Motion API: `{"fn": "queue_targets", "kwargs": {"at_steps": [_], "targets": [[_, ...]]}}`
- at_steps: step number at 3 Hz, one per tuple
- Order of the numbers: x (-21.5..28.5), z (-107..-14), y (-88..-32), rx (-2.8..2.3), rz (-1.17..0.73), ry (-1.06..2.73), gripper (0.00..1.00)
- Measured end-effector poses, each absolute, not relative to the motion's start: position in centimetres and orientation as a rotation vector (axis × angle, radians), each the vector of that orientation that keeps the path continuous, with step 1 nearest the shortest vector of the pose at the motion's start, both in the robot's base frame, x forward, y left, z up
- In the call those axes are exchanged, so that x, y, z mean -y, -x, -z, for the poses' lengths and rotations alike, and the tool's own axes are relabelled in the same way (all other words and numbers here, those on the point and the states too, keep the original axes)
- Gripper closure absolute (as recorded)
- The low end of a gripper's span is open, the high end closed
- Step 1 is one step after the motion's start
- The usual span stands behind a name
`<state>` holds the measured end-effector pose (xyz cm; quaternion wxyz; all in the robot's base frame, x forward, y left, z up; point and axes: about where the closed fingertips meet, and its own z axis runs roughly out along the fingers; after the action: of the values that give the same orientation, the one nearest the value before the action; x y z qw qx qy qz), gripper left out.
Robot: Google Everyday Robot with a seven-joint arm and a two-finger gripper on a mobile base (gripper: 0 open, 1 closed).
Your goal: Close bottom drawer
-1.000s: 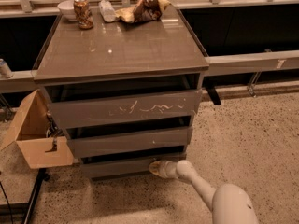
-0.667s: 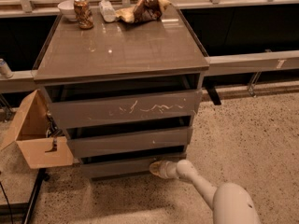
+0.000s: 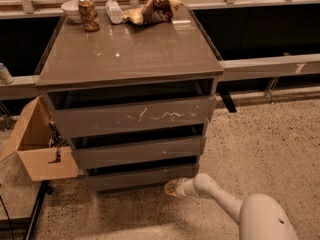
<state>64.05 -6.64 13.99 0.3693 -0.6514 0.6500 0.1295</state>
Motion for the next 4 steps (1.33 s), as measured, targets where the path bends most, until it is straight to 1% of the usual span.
{"fn": "queue_targets", "kwargs": {"at_steps": [1,2,3,4], "targets": [[6.64,-14.31,-60.65,-1.708,-0.42,1.706,1.0],[6.19,-14.25,-59.82,-1.712,-0.444,1.713,0.83],[6.19,-14.24,-59.82,-1.712,-0.444,1.713,0.54],[6.19,-14.24,-59.81,-1.712,-0.444,1.713,0.29]]}}
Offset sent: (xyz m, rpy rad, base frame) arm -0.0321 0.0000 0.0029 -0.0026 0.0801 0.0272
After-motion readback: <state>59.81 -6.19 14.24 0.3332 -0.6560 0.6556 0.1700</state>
